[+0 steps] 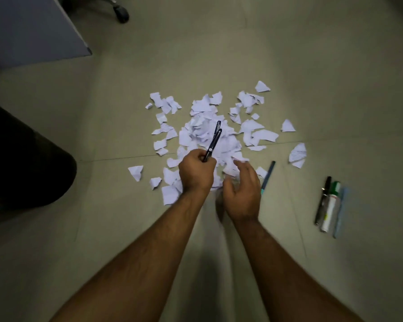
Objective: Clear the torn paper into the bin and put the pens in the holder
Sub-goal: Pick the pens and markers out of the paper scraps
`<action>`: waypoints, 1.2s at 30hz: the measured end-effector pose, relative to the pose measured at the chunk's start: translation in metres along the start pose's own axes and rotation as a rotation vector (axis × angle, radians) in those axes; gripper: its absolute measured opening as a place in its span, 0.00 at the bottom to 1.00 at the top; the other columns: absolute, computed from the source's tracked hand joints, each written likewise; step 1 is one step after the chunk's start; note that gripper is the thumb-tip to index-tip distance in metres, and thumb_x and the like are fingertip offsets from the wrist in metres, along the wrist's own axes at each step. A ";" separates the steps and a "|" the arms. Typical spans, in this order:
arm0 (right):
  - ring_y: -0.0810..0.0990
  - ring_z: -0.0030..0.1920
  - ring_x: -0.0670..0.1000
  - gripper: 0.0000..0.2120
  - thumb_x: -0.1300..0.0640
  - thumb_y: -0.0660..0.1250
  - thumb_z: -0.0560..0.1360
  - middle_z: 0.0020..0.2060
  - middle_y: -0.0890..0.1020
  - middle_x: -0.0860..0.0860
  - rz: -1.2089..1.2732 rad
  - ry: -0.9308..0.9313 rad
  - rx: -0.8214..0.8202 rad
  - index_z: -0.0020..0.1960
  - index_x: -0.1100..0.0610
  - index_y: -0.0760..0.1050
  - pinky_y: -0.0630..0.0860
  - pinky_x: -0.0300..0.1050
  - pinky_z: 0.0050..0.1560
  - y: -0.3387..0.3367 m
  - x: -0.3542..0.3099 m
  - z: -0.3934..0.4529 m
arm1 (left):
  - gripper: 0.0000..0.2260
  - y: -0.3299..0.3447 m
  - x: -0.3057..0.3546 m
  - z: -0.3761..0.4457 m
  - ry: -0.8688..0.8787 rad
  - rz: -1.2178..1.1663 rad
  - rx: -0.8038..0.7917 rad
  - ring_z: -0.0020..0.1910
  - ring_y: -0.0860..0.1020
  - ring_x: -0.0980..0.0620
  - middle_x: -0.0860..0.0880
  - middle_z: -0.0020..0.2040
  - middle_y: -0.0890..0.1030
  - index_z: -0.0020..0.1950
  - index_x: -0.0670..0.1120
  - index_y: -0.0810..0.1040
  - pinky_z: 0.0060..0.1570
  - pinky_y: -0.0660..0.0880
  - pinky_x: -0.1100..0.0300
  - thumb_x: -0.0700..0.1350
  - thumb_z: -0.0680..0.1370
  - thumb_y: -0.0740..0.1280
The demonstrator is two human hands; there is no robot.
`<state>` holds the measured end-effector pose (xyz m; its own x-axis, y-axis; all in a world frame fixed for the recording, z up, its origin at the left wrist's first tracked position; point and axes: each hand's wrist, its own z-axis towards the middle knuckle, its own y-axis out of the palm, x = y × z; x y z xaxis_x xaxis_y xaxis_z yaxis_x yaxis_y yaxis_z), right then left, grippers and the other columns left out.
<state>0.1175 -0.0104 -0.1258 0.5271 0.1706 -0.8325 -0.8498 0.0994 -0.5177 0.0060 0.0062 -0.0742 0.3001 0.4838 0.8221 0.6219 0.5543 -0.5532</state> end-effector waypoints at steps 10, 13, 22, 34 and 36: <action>0.80 0.53 0.57 0.15 0.57 0.64 0.72 0.51 0.81 0.53 -0.126 0.417 0.296 0.57 0.56 0.80 0.75 0.48 0.55 -0.142 0.066 -0.035 | 0.05 0.105 0.027 -0.130 0.091 0.127 -0.472 0.39 0.80 0.47 0.49 0.37 0.83 0.44 0.46 0.83 0.40 0.76 0.58 0.43 0.69 0.69; 0.79 0.53 0.58 0.14 0.61 0.67 0.72 0.51 0.81 0.55 -0.216 0.459 0.350 0.58 0.58 0.80 0.72 0.44 0.53 -0.171 0.084 -0.036 | 0.06 0.132 0.031 -0.156 0.097 0.165 -0.523 0.40 0.80 0.47 0.48 0.39 0.84 0.45 0.46 0.83 0.40 0.77 0.58 0.43 0.70 0.69; 0.76 0.62 0.58 0.20 0.58 0.69 0.74 0.61 0.79 0.56 -0.189 0.641 0.293 0.66 0.58 0.77 0.71 0.46 0.62 -0.192 0.110 -0.036 | 0.10 0.159 0.040 -0.182 0.258 0.319 -0.616 0.38 0.79 0.46 0.46 0.39 0.83 0.42 0.43 0.82 0.35 0.70 0.60 0.50 0.75 0.69; 0.77 0.56 0.61 0.21 0.62 0.71 0.70 0.54 0.80 0.59 -0.127 0.667 0.376 0.62 0.60 0.78 0.72 0.47 0.54 -0.165 0.086 -0.037 | 0.13 0.120 0.017 -0.107 0.211 0.547 -0.303 0.56 0.77 0.41 0.40 0.57 0.78 0.60 0.41 0.77 0.53 0.77 0.49 0.43 0.76 0.66; 0.76 0.56 0.61 0.21 0.63 0.71 0.70 0.55 0.79 0.59 -0.139 0.660 0.355 0.63 0.60 0.78 0.72 0.46 0.55 -0.164 0.085 -0.037 | 0.10 0.120 0.019 -0.104 0.158 0.530 -0.324 0.54 0.79 0.40 0.40 0.54 0.81 0.57 0.42 0.78 0.50 0.79 0.50 0.39 0.76 0.65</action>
<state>0.3019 -0.0484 -0.1187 0.4289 -0.4770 -0.7672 -0.6670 0.4055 -0.6250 0.1615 0.0110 -0.1112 0.7146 0.5166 0.4717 0.5396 0.0221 -0.8416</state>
